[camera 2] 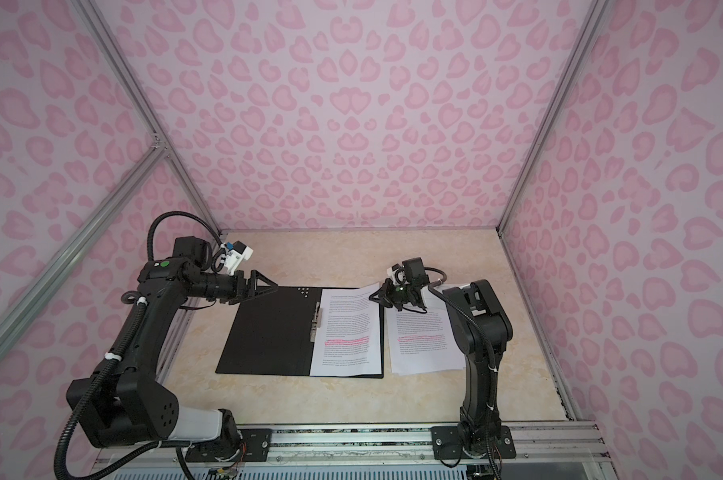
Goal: Put the files into the folder
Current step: 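Lower the papers onto the folder's clip side with the right gripper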
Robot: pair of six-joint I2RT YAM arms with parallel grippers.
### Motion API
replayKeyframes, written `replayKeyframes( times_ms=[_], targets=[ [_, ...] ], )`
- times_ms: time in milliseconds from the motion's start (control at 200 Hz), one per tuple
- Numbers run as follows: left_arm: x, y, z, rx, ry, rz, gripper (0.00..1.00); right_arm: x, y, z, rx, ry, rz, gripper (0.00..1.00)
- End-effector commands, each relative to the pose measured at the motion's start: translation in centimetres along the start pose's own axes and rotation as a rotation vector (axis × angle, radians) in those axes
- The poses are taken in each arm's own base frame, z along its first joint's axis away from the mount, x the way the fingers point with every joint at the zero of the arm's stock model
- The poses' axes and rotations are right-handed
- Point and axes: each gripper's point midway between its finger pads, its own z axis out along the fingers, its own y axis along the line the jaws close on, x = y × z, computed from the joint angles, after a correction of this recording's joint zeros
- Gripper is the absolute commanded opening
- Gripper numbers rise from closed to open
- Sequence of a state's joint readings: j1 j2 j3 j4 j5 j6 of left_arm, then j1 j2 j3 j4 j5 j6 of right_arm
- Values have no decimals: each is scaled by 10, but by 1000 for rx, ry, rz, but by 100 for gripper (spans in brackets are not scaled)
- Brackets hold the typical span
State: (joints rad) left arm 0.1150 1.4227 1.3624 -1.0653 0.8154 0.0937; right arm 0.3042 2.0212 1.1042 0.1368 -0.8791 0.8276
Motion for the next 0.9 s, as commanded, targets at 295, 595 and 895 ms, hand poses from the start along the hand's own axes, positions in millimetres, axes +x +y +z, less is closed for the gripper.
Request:
replayKeyframes(
  times_ms=[295, 595, 895],
  targets=[
    [-3, -5, -1, 24, -12, 14, 98, -3, -11, 7, 3, -35, 36, 0],
    [-1, -3, 1, 26, -6, 10, 98, -9, -14, 6, 21, -64, 43, 0],
    [-1, -3, 2, 33, -3, 8, 98, -8, -15, 9, 17, -39, 43, 5]
  ],
)
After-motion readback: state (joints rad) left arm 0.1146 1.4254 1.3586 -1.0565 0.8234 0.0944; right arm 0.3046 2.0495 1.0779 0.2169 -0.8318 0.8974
